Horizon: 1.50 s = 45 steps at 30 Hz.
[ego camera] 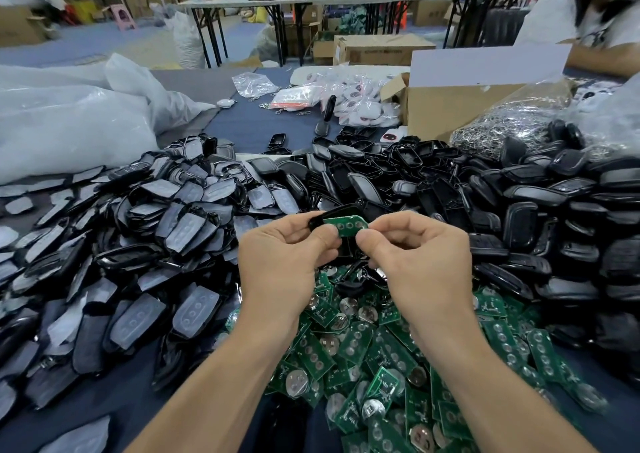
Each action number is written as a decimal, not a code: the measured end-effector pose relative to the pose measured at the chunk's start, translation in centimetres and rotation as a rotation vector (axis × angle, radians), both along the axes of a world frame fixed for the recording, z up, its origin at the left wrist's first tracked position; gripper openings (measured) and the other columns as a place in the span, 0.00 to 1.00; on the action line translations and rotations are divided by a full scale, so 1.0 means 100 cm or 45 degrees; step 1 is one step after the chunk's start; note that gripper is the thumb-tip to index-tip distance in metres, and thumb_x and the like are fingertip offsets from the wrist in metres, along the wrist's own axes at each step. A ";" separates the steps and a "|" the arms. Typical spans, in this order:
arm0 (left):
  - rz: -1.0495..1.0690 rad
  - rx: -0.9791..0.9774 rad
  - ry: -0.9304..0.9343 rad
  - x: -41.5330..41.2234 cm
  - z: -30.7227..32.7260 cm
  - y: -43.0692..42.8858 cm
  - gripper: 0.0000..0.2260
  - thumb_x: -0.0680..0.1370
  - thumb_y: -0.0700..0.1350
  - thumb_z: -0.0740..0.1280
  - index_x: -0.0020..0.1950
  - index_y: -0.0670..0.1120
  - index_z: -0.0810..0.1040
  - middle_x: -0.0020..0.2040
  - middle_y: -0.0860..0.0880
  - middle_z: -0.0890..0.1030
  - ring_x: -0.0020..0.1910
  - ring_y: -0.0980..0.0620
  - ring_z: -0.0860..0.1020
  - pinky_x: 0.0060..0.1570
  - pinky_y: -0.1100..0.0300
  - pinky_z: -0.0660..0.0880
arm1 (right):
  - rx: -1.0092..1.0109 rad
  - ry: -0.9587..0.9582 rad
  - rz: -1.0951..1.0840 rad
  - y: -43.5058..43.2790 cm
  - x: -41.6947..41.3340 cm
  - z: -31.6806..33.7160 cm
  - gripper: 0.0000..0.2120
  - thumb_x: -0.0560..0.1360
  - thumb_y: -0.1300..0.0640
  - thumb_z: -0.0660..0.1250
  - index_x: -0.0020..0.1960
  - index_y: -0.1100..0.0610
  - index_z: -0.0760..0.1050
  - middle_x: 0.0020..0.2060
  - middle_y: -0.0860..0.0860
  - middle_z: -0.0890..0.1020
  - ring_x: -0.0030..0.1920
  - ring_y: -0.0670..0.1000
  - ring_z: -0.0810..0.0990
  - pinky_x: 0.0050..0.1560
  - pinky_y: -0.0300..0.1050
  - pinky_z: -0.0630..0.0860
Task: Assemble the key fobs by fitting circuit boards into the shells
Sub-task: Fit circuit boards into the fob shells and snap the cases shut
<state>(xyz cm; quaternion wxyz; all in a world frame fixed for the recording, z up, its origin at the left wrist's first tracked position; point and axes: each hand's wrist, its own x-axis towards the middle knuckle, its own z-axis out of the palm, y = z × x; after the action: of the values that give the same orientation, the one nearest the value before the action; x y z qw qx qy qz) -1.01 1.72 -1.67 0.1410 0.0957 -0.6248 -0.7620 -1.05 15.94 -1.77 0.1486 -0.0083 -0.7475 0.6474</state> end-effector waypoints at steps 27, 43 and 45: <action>-0.255 -0.164 0.015 0.005 0.008 -0.003 0.17 0.76 0.34 0.75 0.43 0.59 0.89 0.42 0.46 0.89 0.41 0.46 0.88 0.40 0.61 0.83 | 0.175 -0.003 -0.077 0.008 -0.004 0.002 0.08 0.71 0.53 0.79 0.39 0.45 0.81 0.28 0.45 0.82 0.26 0.42 0.75 0.28 0.36 0.74; -0.257 -0.255 -0.045 0.006 0.012 -0.005 0.16 0.74 0.37 0.75 0.39 0.60 0.88 0.38 0.47 0.88 0.35 0.48 0.87 0.35 0.62 0.82 | -0.150 -0.117 0.232 0.009 -0.005 0.003 0.09 0.73 0.67 0.76 0.43 0.54 0.84 0.31 0.55 0.85 0.27 0.51 0.79 0.27 0.39 0.73; -0.287 -0.347 -0.027 0.007 0.013 -0.004 0.13 0.71 0.43 0.76 0.40 0.64 0.87 0.38 0.50 0.88 0.36 0.49 0.87 0.37 0.61 0.83 | -0.178 -0.148 0.251 0.013 -0.006 0.004 0.09 0.72 0.69 0.76 0.42 0.56 0.83 0.30 0.55 0.84 0.26 0.51 0.79 0.26 0.40 0.72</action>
<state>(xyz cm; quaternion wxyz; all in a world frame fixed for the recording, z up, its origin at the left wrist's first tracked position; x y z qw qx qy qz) -0.36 1.34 -0.39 0.0596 0.0131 -0.7304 -0.6802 -1.67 17.20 -1.40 0.0397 0.0173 -0.7050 0.7079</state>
